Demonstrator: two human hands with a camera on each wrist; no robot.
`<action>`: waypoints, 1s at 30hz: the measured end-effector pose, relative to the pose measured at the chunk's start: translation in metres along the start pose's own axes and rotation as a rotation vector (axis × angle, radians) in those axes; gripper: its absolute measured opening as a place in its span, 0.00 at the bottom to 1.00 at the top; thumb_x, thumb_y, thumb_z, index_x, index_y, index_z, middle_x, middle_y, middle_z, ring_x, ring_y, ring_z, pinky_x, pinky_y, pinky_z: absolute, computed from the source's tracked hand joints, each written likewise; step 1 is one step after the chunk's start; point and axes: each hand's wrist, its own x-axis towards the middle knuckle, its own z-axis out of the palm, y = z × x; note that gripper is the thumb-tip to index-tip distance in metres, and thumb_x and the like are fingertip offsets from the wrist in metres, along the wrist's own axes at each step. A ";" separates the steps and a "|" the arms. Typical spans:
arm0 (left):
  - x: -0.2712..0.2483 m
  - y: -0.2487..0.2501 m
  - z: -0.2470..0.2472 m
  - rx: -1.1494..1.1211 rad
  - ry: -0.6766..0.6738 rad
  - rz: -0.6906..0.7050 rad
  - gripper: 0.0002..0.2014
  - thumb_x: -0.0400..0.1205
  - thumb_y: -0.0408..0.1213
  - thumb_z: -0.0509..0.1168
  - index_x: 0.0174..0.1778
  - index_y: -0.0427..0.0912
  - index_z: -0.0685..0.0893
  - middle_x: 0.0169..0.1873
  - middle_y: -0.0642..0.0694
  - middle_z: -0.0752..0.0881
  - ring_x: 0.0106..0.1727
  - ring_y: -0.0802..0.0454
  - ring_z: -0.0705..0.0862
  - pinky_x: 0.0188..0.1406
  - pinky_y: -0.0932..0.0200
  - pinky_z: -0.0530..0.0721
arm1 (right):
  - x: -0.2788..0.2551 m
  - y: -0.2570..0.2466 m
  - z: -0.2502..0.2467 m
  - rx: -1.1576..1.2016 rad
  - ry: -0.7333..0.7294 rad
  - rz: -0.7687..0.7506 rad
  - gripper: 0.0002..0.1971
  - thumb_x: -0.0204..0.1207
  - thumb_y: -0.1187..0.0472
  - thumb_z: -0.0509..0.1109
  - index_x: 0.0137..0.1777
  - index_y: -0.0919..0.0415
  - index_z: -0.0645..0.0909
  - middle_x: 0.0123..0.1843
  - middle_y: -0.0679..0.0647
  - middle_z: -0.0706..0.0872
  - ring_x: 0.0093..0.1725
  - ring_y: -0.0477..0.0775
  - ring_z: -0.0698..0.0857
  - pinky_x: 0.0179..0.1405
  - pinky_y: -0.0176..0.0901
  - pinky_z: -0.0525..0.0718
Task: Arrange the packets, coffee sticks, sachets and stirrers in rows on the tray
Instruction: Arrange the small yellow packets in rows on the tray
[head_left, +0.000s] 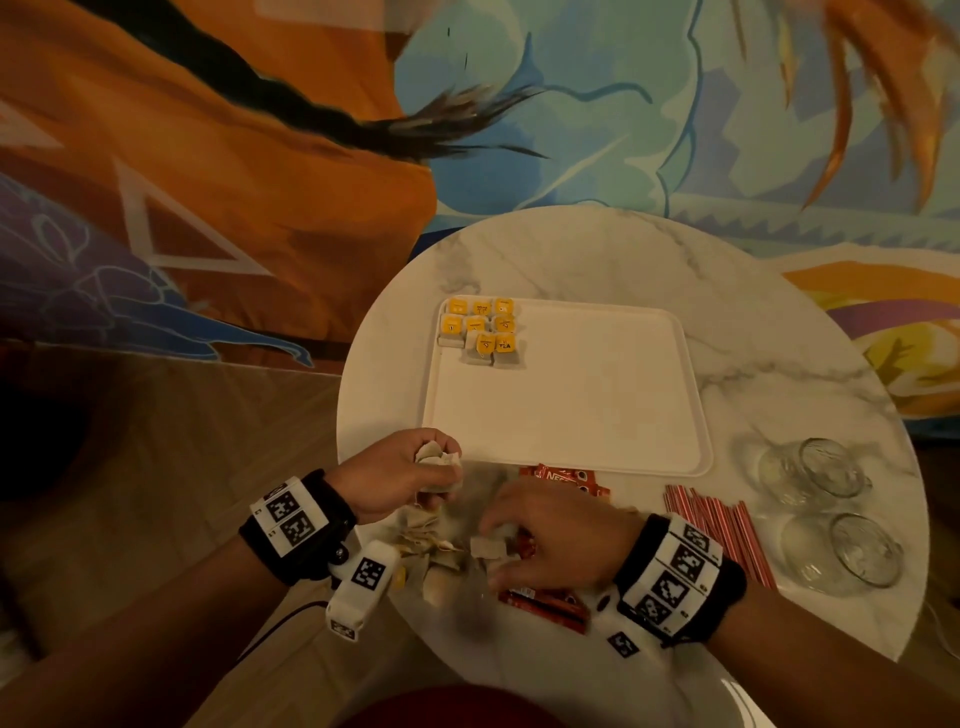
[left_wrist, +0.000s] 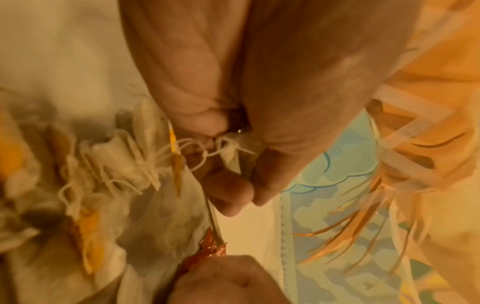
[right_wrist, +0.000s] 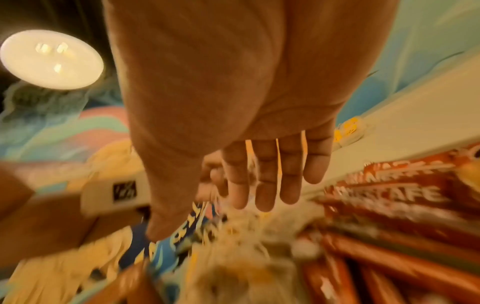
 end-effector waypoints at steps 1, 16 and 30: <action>-0.001 0.000 0.000 0.009 0.002 0.000 0.07 0.82 0.23 0.68 0.54 0.36 0.81 0.40 0.40 0.85 0.39 0.50 0.86 0.33 0.59 0.82 | -0.002 0.000 0.006 -0.074 -0.034 -0.017 0.27 0.73 0.32 0.71 0.65 0.48 0.83 0.60 0.45 0.83 0.58 0.44 0.78 0.57 0.43 0.77; 0.007 0.003 0.007 -0.102 0.025 0.054 0.16 0.82 0.16 0.63 0.62 0.33 0.85 0.62 0.31 0.87 0.56 0.40 0.87 0.53 0.50 0.90 | 0.010 0.004 0.001 0.056 0.220 0.177 0.07 0.81 0.53 0.69 0.54 0.50 0.87 0.52 0.46 0.89 0.49 0.49 0.86 0.50 0.48 0.83; 0.003 0.028 0.016 0.090 -0.090 0.135 0.13 0.83 0.36 0.71 0.63 0.40 0.87 0.53 0.41 0.91 0.54 0.43 0.91 0.50 0.52 0.88 | 0.030 0.016 -0.035 0.211 0.440 0.141 0.08 0.81 0.59 0.71 0.57 0.52 0.88 0.50 0.44 0.90 0.47 0.42 0.85 0.48 0.43 0.83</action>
